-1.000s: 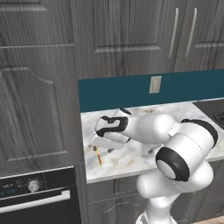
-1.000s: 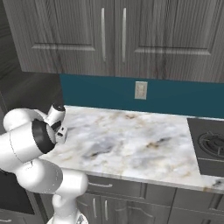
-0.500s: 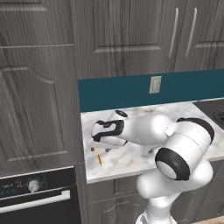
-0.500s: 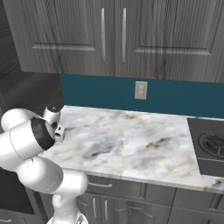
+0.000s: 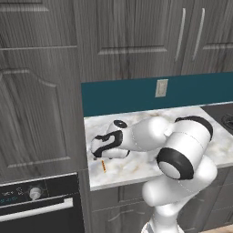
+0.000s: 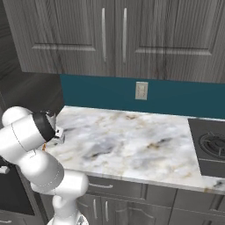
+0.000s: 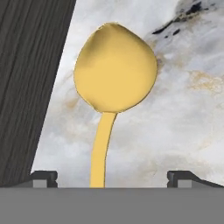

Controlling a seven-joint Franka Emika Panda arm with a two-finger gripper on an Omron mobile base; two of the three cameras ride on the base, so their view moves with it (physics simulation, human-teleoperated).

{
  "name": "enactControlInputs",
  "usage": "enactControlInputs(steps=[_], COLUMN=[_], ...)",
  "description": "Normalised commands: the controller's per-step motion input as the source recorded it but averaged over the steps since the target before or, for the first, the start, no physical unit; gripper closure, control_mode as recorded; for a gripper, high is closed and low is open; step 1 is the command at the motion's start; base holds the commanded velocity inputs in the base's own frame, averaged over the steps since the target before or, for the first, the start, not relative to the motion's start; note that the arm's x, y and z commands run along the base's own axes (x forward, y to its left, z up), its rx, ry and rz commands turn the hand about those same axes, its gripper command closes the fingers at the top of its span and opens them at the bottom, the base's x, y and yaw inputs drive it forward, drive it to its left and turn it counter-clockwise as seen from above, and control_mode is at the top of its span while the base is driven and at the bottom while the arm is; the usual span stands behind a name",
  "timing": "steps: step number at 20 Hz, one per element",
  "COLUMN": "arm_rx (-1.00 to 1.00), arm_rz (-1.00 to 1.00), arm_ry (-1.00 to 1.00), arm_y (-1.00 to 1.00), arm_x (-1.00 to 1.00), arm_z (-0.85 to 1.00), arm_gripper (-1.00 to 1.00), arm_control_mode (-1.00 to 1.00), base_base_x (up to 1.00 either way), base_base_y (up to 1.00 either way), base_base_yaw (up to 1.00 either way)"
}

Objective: Take the fork and place it on the left side of the plate. Then take the spoon and place it on the right side of the plate. Make sure they're directly next to the plate.

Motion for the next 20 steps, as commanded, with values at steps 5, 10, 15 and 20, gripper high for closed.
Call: enactControlInputs(steps=[5,10,15,20], arm_rx=[-0.08,-0.07,-0.09,-0.05], arm_rz=[-0.02,-0.01,-0.01,-0.02], arm_ry=[-0.09,-0.12,-0.08,0.00], arm_y=[0.02,0.07,0.08,0.06], arm_x=[0.23,0.19,0.11,0.07], arm_z=[-0.19,-0.16,-0.25,-0.27], arm_gripper=[-1.00,-1.00,-1.00,1.00], arm_control_mode=[-1.00,-1.00,-1.00,-1.00], base_base_x=[0.00,0.00,0.00,0.00], base_base_y=[0.00,0.00,0.00,0.00], base_base_yaw=[0.00,0.00,0.00,0.00])
